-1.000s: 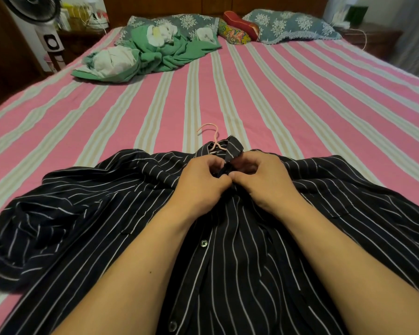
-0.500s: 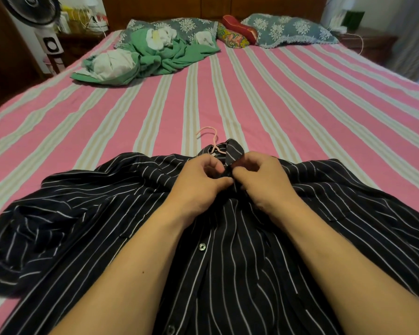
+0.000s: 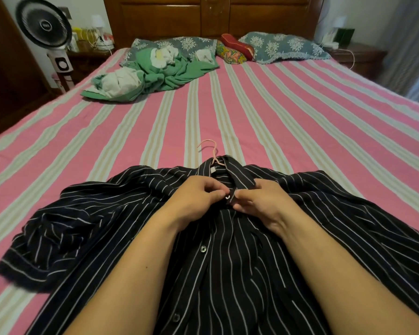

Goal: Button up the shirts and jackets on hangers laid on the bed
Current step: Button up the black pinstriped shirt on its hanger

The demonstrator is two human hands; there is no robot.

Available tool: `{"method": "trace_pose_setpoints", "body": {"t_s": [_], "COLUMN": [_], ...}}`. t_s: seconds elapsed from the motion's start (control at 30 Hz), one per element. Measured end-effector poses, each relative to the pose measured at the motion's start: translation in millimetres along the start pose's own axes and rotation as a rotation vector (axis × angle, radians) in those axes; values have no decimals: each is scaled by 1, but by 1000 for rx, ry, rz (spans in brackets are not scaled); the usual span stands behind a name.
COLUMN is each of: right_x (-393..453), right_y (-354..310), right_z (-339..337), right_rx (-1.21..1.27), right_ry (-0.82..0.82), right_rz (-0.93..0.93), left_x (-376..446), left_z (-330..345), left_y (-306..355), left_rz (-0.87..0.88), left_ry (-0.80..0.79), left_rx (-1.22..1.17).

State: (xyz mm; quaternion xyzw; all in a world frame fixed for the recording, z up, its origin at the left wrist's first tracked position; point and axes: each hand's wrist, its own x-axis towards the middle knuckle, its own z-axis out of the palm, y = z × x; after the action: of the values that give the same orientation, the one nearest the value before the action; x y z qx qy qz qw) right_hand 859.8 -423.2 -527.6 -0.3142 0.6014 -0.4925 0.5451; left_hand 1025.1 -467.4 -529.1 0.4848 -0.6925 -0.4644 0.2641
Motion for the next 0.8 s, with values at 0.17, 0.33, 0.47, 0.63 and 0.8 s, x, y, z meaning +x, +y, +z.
{"method": "trace_pose_setpoints", "body": {"t_s": [0.17,0.33,0.47,0.63,0.8], "right_x": [3,4,3,0,2], "right_y": [5,6,6,9,11], "right_z": [1,2,8,16,20], "right_rx": [-56,-115,-142,-131,-83], "right_ry": [-3,-5,37,60,102], "right_rz": [-27,-70,-102,-128,-95], "left_x": [2,7,7,5,4], "left_z": [3,2,4,7,8], "left_y": [-4,-6,-3,5,8], "left_rz": [22,-41,-48,-58,-82], "left_ry": [49,98,122,185,196], "left_rx": [70,-102,-88,-34,-36]}}
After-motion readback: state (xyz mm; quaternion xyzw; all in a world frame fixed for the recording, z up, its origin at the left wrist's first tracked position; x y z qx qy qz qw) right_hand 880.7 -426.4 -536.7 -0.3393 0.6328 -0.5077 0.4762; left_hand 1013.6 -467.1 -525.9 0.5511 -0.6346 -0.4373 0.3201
